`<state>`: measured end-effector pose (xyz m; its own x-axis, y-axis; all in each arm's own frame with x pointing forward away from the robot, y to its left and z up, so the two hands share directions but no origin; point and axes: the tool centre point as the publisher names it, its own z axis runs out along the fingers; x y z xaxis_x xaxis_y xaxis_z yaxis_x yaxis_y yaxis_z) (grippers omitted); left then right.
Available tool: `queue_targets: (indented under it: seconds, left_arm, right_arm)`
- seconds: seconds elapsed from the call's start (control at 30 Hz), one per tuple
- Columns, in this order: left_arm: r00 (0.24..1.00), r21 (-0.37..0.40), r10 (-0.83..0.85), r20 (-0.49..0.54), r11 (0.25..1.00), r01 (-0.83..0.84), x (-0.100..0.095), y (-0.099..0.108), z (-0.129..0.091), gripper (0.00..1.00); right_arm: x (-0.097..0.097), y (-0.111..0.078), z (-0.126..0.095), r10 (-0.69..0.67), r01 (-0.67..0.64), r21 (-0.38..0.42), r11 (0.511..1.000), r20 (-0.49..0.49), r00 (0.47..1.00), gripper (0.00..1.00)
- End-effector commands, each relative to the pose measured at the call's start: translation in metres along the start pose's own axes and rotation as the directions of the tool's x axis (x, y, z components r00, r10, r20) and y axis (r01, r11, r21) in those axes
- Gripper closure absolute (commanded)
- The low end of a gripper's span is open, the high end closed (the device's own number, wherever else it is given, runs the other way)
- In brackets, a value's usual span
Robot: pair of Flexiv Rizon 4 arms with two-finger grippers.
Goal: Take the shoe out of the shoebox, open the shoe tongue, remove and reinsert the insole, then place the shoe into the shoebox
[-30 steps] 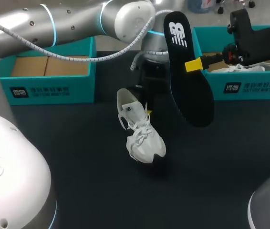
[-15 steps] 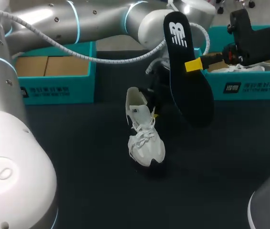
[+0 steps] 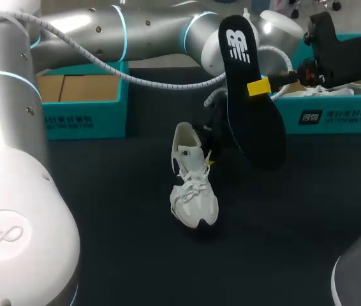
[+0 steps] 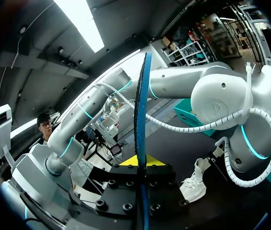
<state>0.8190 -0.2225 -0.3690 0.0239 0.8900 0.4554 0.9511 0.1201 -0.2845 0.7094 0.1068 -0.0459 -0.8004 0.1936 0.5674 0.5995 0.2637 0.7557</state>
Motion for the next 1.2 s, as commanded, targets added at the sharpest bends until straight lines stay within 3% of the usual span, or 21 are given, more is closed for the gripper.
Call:
queue_targets:
  seconds: [0.03, 0.23, 0.27, 0.3, 0.33, 0.53, 0.83, 1.2]
  left_arm:
    - [1.0, 0.004, 0.014, -0.02, 1.0, -0.014, -0.007, 0.0, 0.004, 1.0]
    - [0.999, 0.019, 0.026, -0.031, 0.999, -0.026, -0.012, -0.003, 0.009, 1.0]
    - [0.999, 0.022, 0.028, -0.03, 0.999, -0.027, -0.012, -0.004, 0.009, 0.84]
    - [0.999, 0.026, 0.031, -0.027, 0.999, -0.031, -0.011, -0.006, 0.008, 0.46]
    - [0.999, 0.029, 0.032, -0.022, 0.999, -0.032, -0.01, -0.008, 0.006, 0.0]
    - [0.996, 0.052, 0.0, 0.084, 0.999, -0.005, 0.001, -0.011, -0.018, 0.0]
    - [0.968, 0.02, -0.113, 0.226, 0.994, 0.112, 0.017, -0.003, -0.059, 0.0]
    - [0.875, 0.021, -0.176, 0.451, 0.982, 0.187, 0.049, 0.009, -0.092, 0.0]
  right_arm:
    - [-0.001, 0.0, 0.002, 0.0, 0.0, 0.002, 1.0, 0.0, 1.0, 1.0]
    - [-0.001, 0.0, 0.002, 0.0, 0.0, 0.002, 1.0, 0.0, 1.0, 1.0]
    - [-0.001, 0.0, 0.002, 0.0, 0.0, 0.002, 1.0, 0.0, 1.0, 1.0]
    - [-0.001, 0.0, 0.002, 0.0, 0.0, 0.002, 1.0, 0.0, 1.0, 1.0]
    - [-0.001, 0.0, 0.002, 0.0, 0.0, 0.002, 1.0, 0.0, 1.0, 1.0]
    - [-0.001, 0.0, 0.002, 0.0, 0.0, 0.002, 1.0, 0.0, 1.0, 1.0]
    - [-0.001, 0.0, 0.002, 0.0, 0.0, 0.002, 1.0, 0.0, 1.0, 1.0]
    - [-0.001, 0.0, 0.002, 0.0, 0.0, 0.002, 1.0, 0.0, 1.0, 1.0]
